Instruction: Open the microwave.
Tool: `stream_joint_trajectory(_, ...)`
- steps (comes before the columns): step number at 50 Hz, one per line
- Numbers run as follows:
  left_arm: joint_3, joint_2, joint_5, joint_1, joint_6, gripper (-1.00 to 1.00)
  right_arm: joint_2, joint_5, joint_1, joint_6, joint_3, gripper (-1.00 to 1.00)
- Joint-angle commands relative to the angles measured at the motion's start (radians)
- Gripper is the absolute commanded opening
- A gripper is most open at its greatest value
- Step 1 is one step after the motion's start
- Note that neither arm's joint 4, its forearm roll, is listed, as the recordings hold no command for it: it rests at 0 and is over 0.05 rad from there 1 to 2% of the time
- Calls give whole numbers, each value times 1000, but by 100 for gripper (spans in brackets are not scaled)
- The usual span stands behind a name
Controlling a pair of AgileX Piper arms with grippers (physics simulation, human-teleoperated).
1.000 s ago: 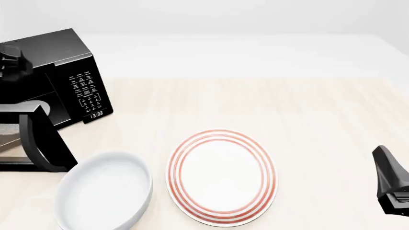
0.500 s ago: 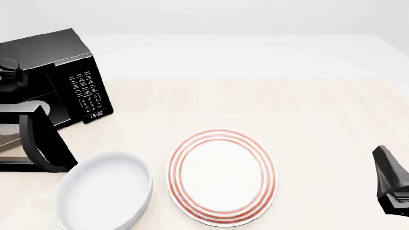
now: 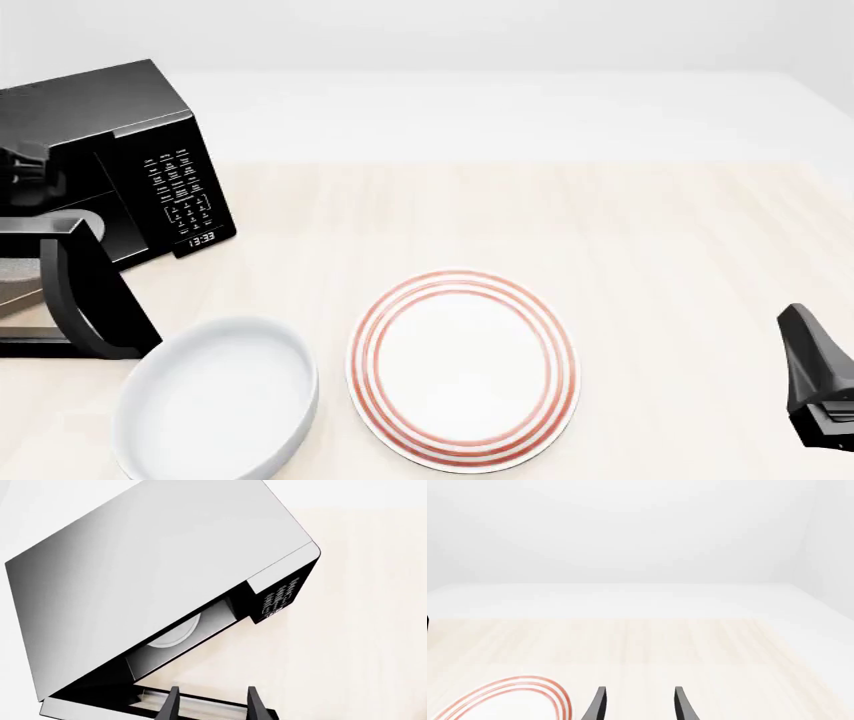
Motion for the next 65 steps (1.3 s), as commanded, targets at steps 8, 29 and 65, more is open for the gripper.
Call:
stream_joint_trajectory(8,34,25,-21,0,-1,100,0,0,0,0,0,100)
stream_joint_trajectory(29,53,10,-9,7,-2,100,0,0,0,0,0,100)
stream_joint_trajectory(65,165,-149,30,42,-15,100,0,0,0,0,0,100)
